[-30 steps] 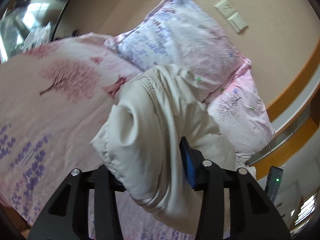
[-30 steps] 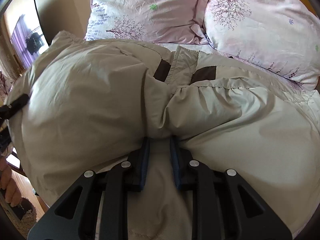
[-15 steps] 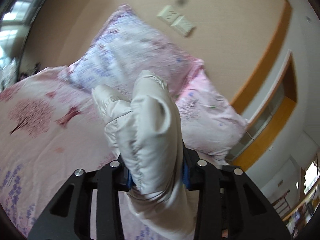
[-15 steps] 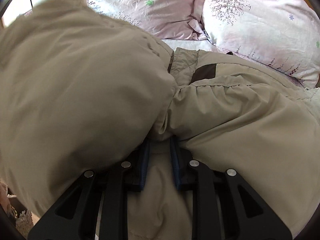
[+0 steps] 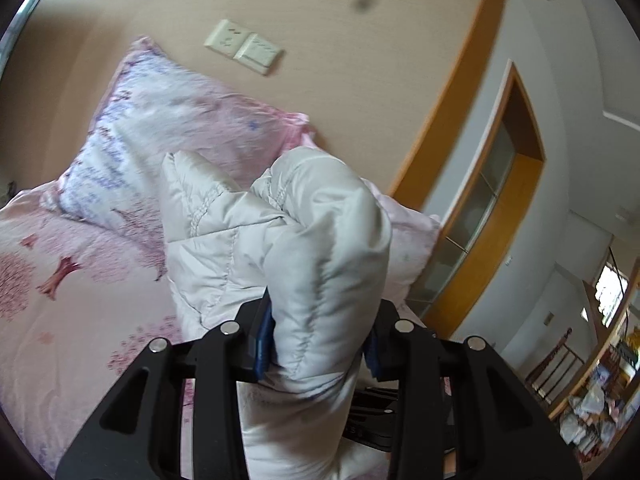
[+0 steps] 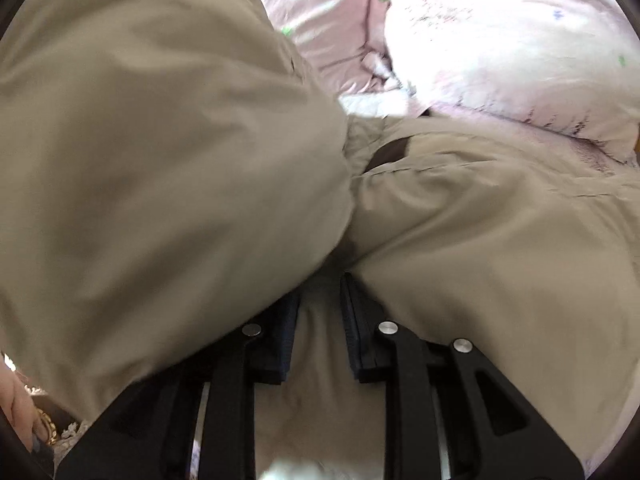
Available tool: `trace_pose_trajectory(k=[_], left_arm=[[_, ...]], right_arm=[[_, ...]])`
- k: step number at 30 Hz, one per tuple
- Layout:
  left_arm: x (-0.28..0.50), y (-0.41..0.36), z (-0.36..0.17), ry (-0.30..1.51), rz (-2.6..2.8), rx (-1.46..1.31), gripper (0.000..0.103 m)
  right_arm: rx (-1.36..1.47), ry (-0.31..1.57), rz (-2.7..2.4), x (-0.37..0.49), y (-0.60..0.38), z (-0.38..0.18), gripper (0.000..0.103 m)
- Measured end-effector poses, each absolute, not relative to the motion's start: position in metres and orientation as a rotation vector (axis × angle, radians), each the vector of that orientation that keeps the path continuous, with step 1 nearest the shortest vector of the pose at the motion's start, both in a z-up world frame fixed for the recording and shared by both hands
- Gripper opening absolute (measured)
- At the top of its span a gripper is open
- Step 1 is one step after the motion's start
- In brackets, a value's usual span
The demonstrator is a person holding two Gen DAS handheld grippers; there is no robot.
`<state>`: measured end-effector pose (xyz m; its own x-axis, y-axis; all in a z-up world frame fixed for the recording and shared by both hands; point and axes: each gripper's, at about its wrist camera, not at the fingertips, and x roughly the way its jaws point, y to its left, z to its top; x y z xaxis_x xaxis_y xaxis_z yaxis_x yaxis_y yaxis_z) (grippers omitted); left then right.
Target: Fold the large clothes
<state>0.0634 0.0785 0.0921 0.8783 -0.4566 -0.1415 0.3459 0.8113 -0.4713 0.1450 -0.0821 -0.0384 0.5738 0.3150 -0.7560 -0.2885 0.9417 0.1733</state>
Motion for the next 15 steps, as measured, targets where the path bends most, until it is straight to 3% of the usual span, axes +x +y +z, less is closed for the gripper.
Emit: trace_pose_trajectory(k=[9,11,15], left_arm=[[0.07,0.006,0.1,0.274,-0.579,-0.361,0.036],[0.072,-0.011,0.099,0.283,-0.61,-0.339,0.036],[0.076,-0.041,0.095,0.303,-0.665,-0.31,0.036]], right_arm=[[0.111,0.775,0.273,0.117,-0.155,-0.01,0.029],[0.121,0.75,0.23,0.113,-0.171,-0.006,0.036],[0.157,0.71,0.114,0.102,-0.213,-0.002,0.04]])
